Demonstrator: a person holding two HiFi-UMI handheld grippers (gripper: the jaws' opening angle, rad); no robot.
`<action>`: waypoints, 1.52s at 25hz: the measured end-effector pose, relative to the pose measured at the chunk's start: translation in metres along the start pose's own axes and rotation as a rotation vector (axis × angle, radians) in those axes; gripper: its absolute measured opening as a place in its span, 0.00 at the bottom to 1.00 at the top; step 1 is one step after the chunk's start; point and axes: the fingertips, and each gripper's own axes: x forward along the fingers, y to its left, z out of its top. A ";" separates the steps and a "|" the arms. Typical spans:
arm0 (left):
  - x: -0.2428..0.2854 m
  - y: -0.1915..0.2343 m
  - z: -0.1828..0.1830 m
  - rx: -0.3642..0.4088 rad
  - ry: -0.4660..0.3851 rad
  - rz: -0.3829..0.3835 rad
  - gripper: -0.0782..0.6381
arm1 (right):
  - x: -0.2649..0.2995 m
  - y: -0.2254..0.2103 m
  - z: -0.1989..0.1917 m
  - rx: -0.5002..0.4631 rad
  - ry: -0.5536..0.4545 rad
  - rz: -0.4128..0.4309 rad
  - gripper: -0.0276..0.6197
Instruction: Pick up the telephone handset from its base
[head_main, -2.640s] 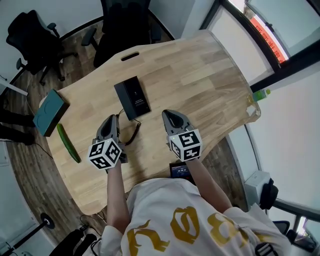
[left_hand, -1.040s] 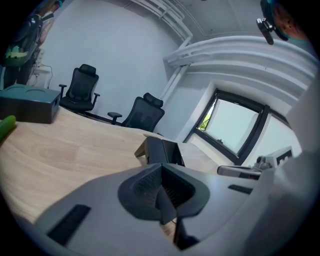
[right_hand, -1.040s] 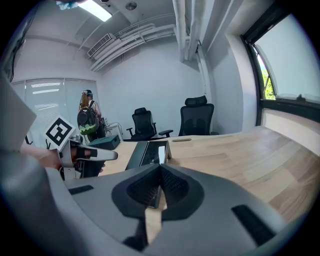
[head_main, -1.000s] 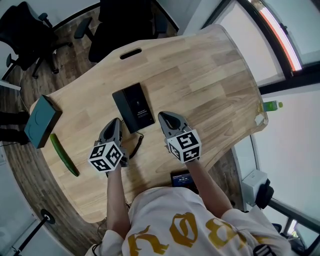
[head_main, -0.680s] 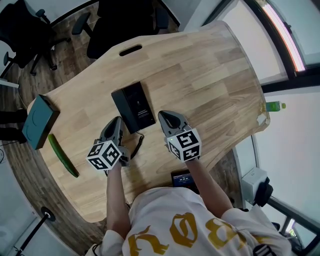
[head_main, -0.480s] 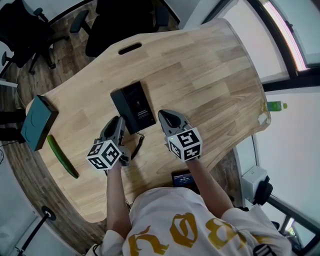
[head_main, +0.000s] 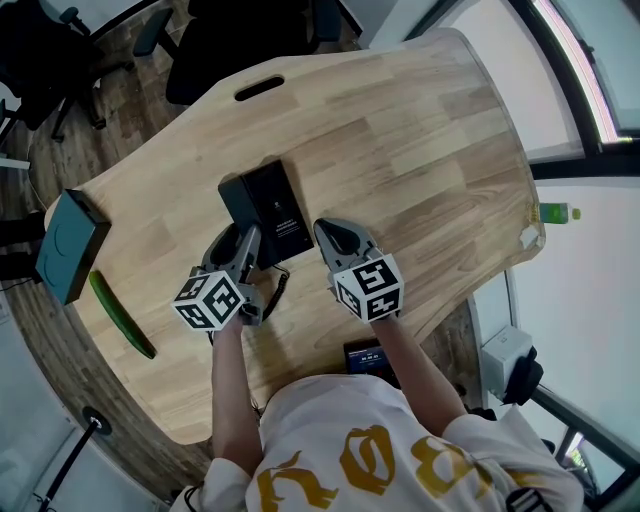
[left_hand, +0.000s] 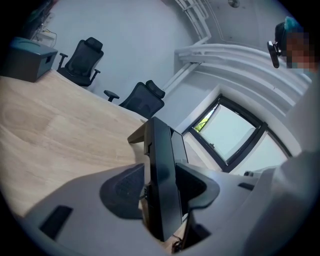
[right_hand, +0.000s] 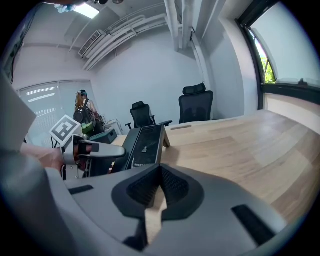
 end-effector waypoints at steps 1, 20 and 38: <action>0.002 0.001 0.000 0.000 0.002 0.000 0.37 | 0.001 -0.001 -0.001 0.000 0.002 0.000 0.05; 0.007 -0.006 -0.002 0.063 0.053 -0.047 0.30 | 0.000 0.007 -0.008 -0.001 0.024 0.001 0.05; -0.005 -0.003 0.001 0.095 0.112 -0.011 0.26 | -0.006 0.009 -0.006 0.003 0.016 0.001 0.05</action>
